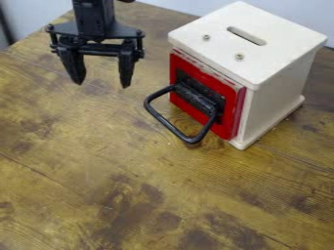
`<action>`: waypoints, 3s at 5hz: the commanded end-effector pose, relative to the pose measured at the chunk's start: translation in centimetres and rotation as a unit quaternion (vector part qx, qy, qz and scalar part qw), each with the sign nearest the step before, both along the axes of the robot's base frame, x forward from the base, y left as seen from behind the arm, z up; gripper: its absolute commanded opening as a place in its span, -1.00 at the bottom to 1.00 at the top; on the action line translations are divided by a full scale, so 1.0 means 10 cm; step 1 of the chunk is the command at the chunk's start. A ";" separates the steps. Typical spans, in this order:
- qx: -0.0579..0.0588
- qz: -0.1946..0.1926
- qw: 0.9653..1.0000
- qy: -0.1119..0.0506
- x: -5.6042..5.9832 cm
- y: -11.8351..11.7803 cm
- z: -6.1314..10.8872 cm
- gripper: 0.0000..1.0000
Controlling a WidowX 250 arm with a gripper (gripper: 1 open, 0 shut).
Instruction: Close the drawer
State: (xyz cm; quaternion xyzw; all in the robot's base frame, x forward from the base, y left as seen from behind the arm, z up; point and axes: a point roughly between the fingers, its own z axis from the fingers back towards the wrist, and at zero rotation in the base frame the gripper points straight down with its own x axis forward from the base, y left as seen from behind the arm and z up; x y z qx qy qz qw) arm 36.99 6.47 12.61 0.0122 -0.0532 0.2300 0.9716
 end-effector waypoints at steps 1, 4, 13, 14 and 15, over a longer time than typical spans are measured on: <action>0.009 -0.006 1.000 -0.028 0.06 -0.02 0.15 1.00; 0.001 0.015 1.000 -0.019 0.02 0.11 0.09 1.00; 0.015 -0.071 0.996 -0.051 0.05 -0.06 0.35 1.00; 0.014 -0.060 0.997 -0.050 0.05 -0.12 0.41 1.00; 0.014 -0.029 0.998 -0.051 0.04 -0.05 0.46 1.00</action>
